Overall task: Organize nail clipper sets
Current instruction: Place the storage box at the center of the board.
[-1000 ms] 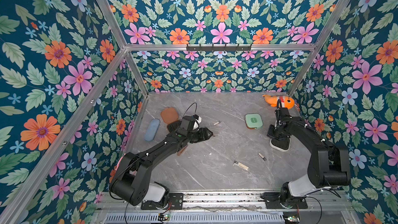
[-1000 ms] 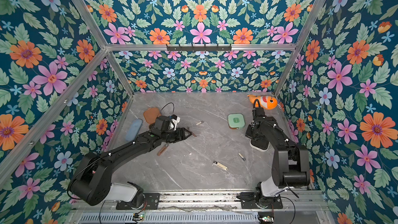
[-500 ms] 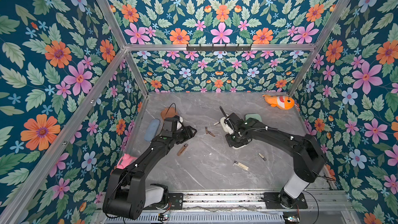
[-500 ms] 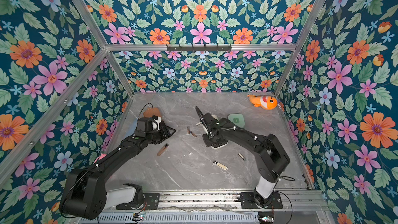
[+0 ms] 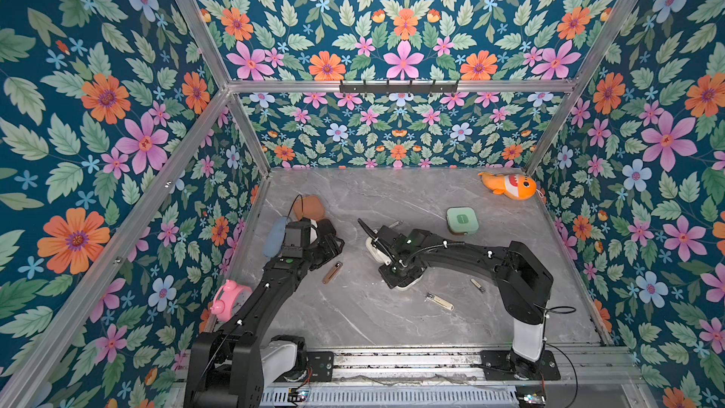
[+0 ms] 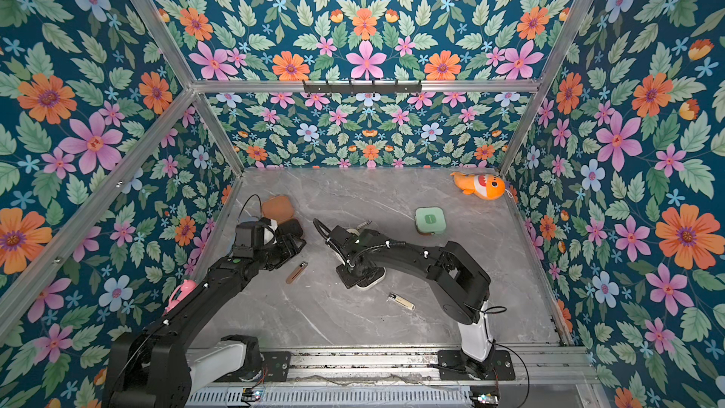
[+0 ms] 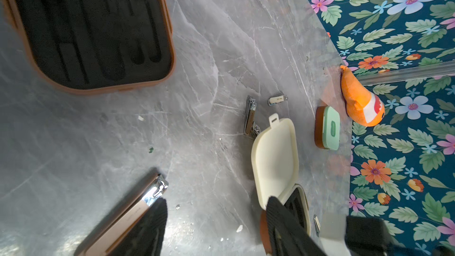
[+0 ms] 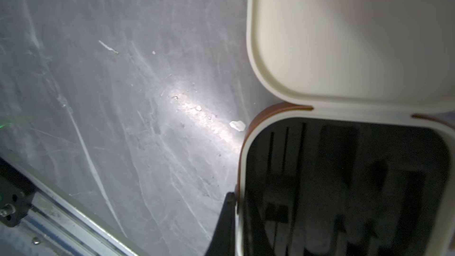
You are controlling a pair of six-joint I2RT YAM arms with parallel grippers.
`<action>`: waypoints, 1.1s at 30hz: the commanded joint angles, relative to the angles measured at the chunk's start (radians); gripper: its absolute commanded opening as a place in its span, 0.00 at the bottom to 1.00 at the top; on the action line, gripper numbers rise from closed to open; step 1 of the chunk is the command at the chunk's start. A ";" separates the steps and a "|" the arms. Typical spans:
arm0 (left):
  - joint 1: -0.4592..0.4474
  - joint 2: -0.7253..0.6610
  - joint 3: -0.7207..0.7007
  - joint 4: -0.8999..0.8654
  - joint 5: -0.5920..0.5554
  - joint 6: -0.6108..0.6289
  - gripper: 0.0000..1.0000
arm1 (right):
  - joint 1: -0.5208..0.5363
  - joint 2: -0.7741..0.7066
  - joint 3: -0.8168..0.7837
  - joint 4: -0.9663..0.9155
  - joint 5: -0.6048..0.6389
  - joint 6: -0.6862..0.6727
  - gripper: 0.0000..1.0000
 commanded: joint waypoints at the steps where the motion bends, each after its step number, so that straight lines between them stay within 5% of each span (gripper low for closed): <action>1: 0.006 0.006 0.013 -0.012 -0.002 0.007 0.67 | 0.023 -0.003 -0.016 0.003 -0.010 0.077 0.00; 10: 0.007 0.023 0.019 -0.008 0.007 0.008 0.67 | 0.096 0.033 -0.008 0.025 -0.026 0.093 0.00; 19: 0.008 0.025 -0.006 0.002 0.015 0.001 0.67 | 0.096 -0.035 0.001 -0.001 0.006 0.120 0.53; 26: -0.036 0.034 -0.048 0.043 0.026 -0.025 0.67 | 0.024 -0.210 -0.192 -0.086 0.078 0.165 0.71; 33: -0.201 0.107 -0.083 0.171 -0.023 -0.112 0.68 | -0.054 -0.319 -0.393 -0.115 0.084 0.202 0.82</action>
